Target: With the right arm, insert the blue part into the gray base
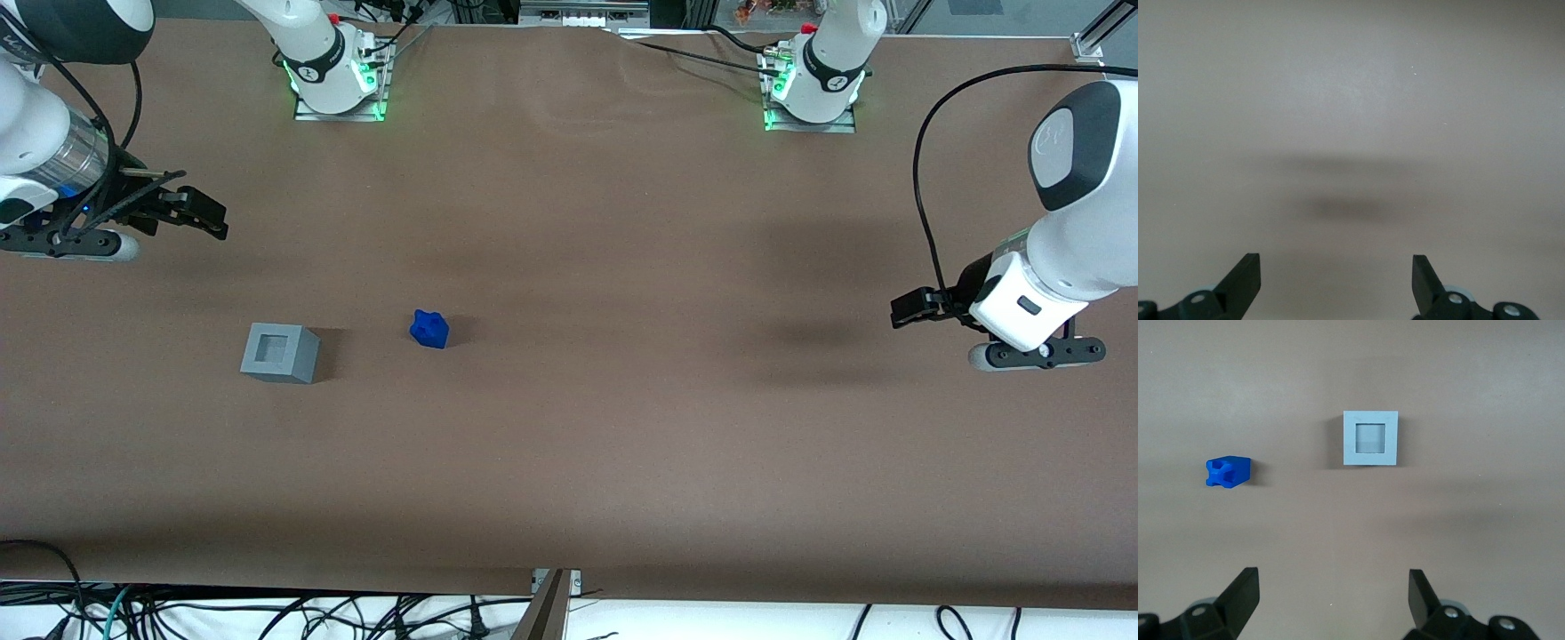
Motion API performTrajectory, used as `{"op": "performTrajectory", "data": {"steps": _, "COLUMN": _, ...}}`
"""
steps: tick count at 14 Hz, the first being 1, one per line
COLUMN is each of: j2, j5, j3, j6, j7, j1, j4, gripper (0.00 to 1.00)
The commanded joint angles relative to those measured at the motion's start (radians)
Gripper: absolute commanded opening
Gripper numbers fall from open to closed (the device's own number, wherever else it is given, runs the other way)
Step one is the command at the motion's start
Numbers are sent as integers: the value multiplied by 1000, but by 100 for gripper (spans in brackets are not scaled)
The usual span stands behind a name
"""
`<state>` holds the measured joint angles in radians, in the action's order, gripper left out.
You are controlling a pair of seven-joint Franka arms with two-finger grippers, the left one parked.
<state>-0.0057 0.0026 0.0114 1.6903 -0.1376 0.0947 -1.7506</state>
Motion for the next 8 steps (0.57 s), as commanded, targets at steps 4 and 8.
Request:
{"op": "performTrajectory", "data": {"steps": 4, "j2": 15, "j5": 2, "j3": -16, "j6": -20, "j7": -13, "j1": -4, "j4": 20, "gripper": 99}}
{"op": "performTrajectory", "data": {"steps": 8, "j2": 29, "j5": 5, "j3": -18, "j6": -14, "j7": -13, "j1": 7, "j4": 20, "gripper": 99}}
